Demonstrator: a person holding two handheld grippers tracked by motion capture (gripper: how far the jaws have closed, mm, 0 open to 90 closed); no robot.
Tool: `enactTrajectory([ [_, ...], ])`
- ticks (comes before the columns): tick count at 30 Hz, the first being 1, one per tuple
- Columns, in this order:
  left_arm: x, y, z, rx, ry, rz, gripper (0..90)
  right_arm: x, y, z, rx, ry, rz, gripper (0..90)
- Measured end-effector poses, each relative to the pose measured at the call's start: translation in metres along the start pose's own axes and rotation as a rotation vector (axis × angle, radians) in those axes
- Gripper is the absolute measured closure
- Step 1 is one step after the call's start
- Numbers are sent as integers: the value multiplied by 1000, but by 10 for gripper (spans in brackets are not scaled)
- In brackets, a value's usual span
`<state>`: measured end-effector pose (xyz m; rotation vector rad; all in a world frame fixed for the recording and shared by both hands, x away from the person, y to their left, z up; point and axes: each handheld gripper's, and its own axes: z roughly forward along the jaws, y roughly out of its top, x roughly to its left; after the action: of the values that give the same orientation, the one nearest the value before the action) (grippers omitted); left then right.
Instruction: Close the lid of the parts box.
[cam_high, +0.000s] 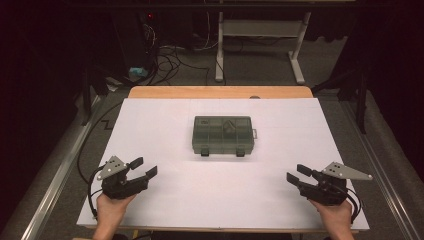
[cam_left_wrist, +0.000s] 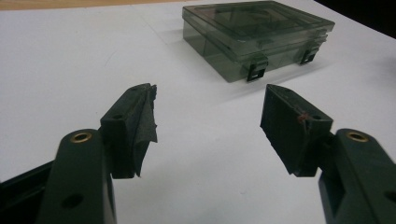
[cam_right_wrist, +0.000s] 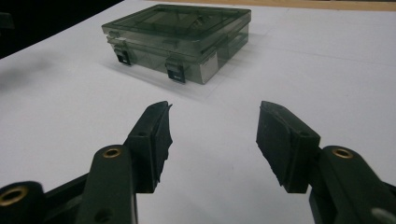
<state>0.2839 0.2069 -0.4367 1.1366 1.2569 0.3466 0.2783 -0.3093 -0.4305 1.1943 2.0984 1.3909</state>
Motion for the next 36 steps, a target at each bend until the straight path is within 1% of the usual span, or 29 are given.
enactTrajectory([
  [5, 3, -3, -3, -8, 3, -1, 350, -2, -5, -3, -6, -17, 7, 424],
  [8, 4, -4, -5, -13, 5, 4, 348, -3, -7, -4, -11, -26, 1, 422],
  [13, 6, -6, -7, -20, 8, -2, 345, -5, -10, -5, -15, -39, 5, 405],
  [24, 14, -10, -9, -32, 30, -5, 339, -11, -18, -8, -27, -72, 13, 380],
  [29, 17, -12, -9, -39, 34, -13, 336, -15, -22, -9, -30, -84, 27, 375],
  [35, 21, -13, -11, -49, 39, -8, 334, -19, -26, -11, -35, -96, 47, 366],
  [36, 22, -13, -11, -52, 40, -15, 334, -19, -26, -11, -35, -97, 48, 366],
])
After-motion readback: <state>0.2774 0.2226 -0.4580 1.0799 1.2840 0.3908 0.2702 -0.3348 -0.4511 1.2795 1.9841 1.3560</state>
